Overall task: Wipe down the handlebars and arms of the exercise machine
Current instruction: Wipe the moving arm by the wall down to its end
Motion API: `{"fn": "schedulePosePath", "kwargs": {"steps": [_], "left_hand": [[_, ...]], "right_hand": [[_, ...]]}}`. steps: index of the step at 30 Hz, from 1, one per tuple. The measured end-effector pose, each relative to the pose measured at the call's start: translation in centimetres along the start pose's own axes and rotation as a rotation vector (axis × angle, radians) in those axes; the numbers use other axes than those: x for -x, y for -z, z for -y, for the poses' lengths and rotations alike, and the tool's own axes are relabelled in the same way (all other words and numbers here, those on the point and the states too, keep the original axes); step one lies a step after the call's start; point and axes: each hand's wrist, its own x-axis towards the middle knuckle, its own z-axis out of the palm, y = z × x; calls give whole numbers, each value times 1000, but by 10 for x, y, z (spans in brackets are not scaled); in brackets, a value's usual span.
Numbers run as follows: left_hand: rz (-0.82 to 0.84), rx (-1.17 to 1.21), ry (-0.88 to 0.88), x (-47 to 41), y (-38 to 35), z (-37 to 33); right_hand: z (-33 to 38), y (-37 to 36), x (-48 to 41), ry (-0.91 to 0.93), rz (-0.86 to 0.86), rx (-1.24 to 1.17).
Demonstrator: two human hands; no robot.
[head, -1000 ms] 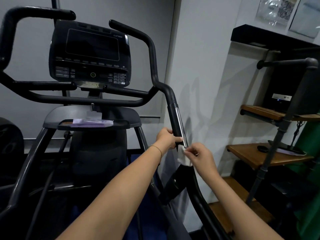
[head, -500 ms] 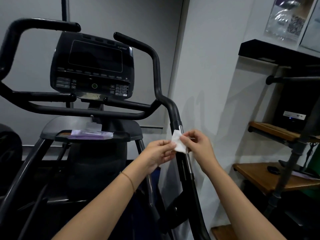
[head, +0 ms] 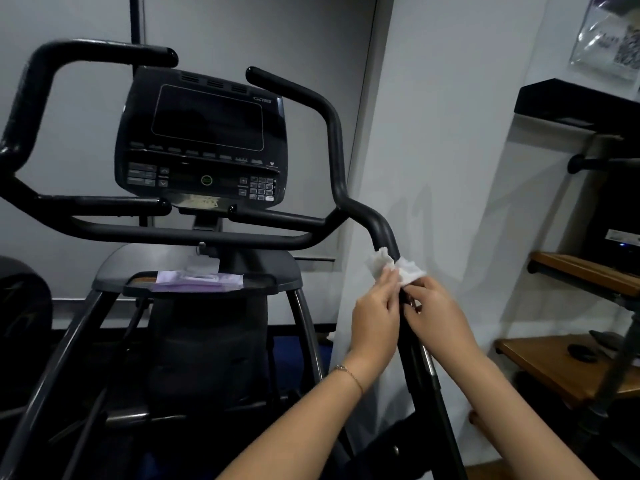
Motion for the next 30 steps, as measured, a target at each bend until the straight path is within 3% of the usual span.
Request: {"fn": "schedulePosePath", "kwargs": {"steps": [6, 14, 20, 27, 30], "left_hand": [[96, -376, -180, -58, 11, 7], [200, -601, -666, -67, 26, 32], [206, -614, -502, -111, 29, 8], [280, -647, -881, -103, 41, 32], [309, -669, -779, -124, 47, 21]], "right_hand": [[4, -1, -2, -57, -2, 34], [3, -5, 2, -9, -28, 127], [4, -2, 4, -15, -12, 131], [6, 0, 4, 4, -3, 167], [4, 0, 4, 18, -11, 146]]}}
